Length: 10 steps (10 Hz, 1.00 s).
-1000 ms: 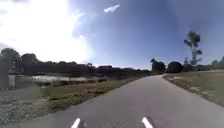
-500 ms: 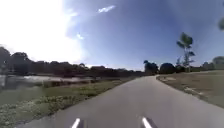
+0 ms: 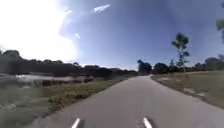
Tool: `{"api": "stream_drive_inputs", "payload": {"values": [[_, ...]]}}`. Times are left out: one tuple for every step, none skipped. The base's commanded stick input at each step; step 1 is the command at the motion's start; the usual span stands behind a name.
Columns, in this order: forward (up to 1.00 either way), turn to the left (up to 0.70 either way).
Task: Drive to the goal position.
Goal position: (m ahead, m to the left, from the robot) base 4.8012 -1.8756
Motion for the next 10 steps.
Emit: {"api": "stream_drive_inputs", "payload": {"values": [[0.7,0.0],[0.7,0.0],[0.7,0.0],[0.7,0.0],[0.7,0.0],[0.7,0.0],[0.7,0.0],[0.7,-0.09],[0.7,-0.35],[0.7,-0.35]]}}
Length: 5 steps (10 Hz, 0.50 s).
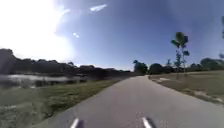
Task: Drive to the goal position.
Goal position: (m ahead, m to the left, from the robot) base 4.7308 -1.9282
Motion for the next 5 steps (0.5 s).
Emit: {"api": "stream_drive_inputs", "payload": {"values": [[0.7,-0.26],[0.7,0.0],[0.7,0.0],[0.7,0.0],[0.7,0.0]]}}
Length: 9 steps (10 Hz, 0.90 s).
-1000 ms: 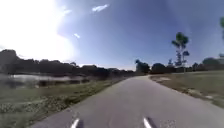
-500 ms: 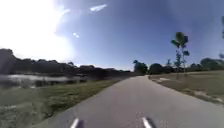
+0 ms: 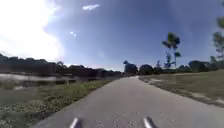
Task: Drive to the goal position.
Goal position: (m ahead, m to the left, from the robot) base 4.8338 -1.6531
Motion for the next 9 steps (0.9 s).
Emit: {"api": "stream_drive_inputs", "payload": {"values": [[0.7,0.0],[0.7,0.0],[0.7,0.0],[0.7,0.0],[0.7,0.0],[0.7,0.0],[0.7,0.0],[0.7,0.0],[0.7,0.0]]}}
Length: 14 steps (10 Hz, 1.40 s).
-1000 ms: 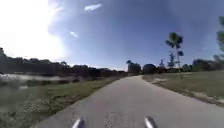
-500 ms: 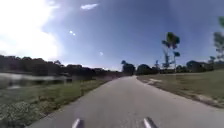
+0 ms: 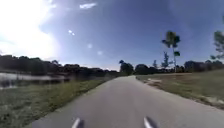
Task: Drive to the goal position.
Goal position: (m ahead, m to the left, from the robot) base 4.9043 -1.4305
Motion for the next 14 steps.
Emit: {"api": "stream_drive_inputs", "payload": {"values": [[0.7,0.0],[0.7,0.0],[0.7,0.0],[0.7,0.0],[0.7,0.0],[0.7,0.0],[0.7,0.0],[0.7,0.0],[0.7,0.0],[0.7,0.0],[0.7,0.0],[0.7,0.0],[0.7,0.0],[0.7,0.0]]}}
